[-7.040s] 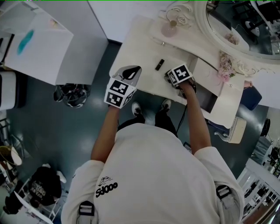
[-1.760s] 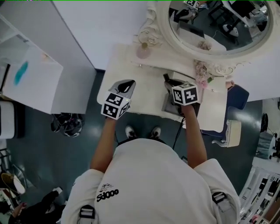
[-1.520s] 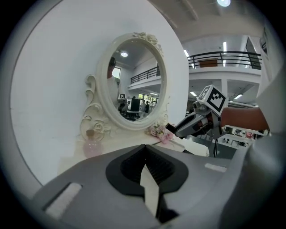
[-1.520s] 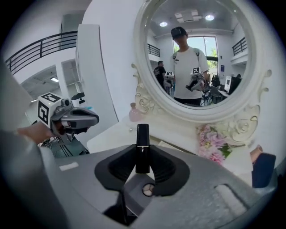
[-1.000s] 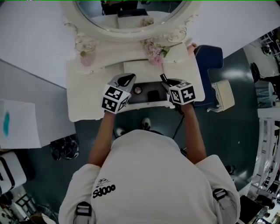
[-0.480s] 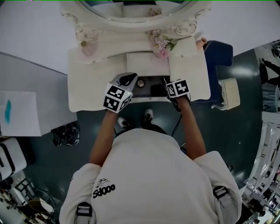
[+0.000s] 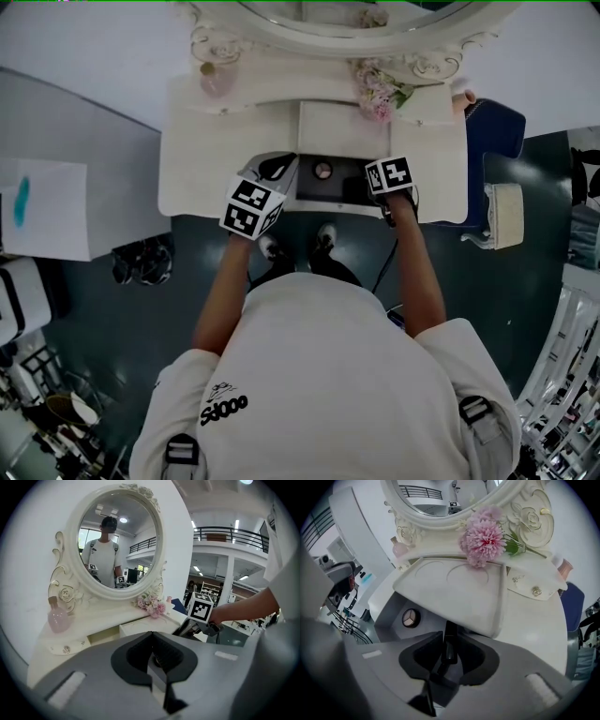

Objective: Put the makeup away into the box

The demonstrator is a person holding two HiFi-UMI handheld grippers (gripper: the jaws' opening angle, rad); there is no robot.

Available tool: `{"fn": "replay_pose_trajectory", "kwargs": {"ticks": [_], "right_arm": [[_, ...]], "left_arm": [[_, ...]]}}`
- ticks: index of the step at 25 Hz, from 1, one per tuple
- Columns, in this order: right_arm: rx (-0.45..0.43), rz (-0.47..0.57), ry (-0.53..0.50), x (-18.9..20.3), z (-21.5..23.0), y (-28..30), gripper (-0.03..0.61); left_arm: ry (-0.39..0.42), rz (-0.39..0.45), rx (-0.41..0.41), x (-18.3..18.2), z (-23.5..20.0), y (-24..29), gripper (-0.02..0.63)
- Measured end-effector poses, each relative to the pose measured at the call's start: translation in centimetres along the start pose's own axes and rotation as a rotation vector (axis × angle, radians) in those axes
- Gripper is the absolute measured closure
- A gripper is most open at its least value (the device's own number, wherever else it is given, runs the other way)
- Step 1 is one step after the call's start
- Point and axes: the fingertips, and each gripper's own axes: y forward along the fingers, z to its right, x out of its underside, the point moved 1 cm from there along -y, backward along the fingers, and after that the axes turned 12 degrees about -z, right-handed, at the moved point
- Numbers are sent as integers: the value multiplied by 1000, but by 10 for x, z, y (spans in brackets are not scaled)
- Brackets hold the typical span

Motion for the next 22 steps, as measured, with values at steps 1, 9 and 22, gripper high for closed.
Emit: {"fn": "replay_pose_trajectory", "kwargs": {"ticks": [1, 9, 22], "right_arm": [[6, 4, -2, 0, 0, -1, 477], [0, 69, -12, 1, -10, -29, 428], [87, 544, -217, -102, -73, -178, 575]], "left_arm": [[-4, 1, -6, 2, -2, -2, 594], [-4, 20, -20, 5, -12, -13, 595], [29, 179, -206, -41, -69, -91, 595]]}}
